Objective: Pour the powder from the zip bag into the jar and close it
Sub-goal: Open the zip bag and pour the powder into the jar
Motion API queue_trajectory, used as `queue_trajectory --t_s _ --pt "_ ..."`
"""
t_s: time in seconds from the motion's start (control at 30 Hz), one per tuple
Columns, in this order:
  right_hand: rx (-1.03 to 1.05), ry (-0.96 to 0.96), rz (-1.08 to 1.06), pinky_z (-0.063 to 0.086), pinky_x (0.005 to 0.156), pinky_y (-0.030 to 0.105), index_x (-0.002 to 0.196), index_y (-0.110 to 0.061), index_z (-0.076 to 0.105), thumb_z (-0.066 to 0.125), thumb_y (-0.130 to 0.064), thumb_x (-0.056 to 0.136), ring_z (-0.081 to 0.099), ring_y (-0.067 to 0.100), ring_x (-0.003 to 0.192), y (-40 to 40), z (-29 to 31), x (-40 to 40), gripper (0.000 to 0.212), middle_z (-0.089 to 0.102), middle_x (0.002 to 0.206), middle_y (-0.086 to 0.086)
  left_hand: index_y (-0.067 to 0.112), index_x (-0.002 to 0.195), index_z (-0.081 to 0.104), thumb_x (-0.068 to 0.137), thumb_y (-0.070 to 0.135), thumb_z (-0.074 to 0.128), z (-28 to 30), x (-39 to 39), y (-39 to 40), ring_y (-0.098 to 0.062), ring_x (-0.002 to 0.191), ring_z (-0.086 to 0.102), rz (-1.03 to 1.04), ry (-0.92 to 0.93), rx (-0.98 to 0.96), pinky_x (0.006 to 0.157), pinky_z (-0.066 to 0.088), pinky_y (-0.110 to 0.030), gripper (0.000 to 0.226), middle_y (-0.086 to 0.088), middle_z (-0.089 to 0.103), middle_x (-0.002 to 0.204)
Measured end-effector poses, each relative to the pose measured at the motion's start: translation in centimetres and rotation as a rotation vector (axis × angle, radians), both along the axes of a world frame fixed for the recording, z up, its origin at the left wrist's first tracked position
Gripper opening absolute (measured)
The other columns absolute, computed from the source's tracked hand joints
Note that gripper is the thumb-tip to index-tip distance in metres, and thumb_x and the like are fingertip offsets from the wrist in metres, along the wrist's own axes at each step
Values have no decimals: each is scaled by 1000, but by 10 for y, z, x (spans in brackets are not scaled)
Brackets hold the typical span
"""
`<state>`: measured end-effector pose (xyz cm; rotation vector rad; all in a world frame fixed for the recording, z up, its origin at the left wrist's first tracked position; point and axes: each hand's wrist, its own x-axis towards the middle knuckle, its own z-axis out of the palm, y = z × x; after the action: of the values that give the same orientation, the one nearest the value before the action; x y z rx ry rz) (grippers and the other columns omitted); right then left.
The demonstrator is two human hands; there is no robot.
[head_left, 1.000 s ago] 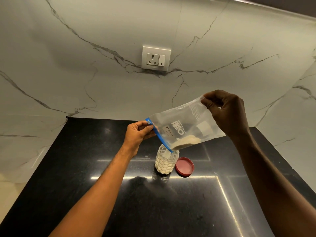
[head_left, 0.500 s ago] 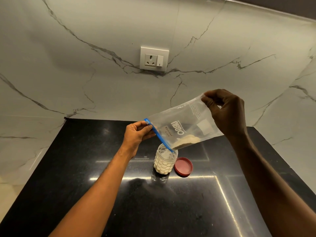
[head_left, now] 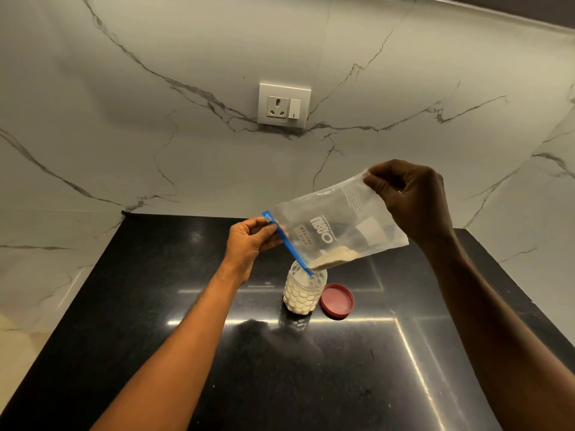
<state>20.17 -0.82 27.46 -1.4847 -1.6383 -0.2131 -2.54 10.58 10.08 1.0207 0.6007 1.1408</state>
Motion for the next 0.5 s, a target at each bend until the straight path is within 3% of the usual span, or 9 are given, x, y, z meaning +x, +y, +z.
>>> queue_trajectory --t_s 0.3,0.5 --pt "23 -12 -7 44 70 -1 98 -6 74 70 -17 89 66 12 78 1 2 -2 15 73 90 5 9 103 71 92 5 65 0 0 0 -32 101 74 6 -3 -8 78 63 -34 13 -14 77 106" --pt "-3 -6 6 47 69 4 98 -9 74 71 -20 88 66 8 77 1 4 -1 15 72 88 -1 9 103 72 91 7 66 -1 0 0 -32 101 74 5 2 -8 78 63 -34 14 -14 76 106"
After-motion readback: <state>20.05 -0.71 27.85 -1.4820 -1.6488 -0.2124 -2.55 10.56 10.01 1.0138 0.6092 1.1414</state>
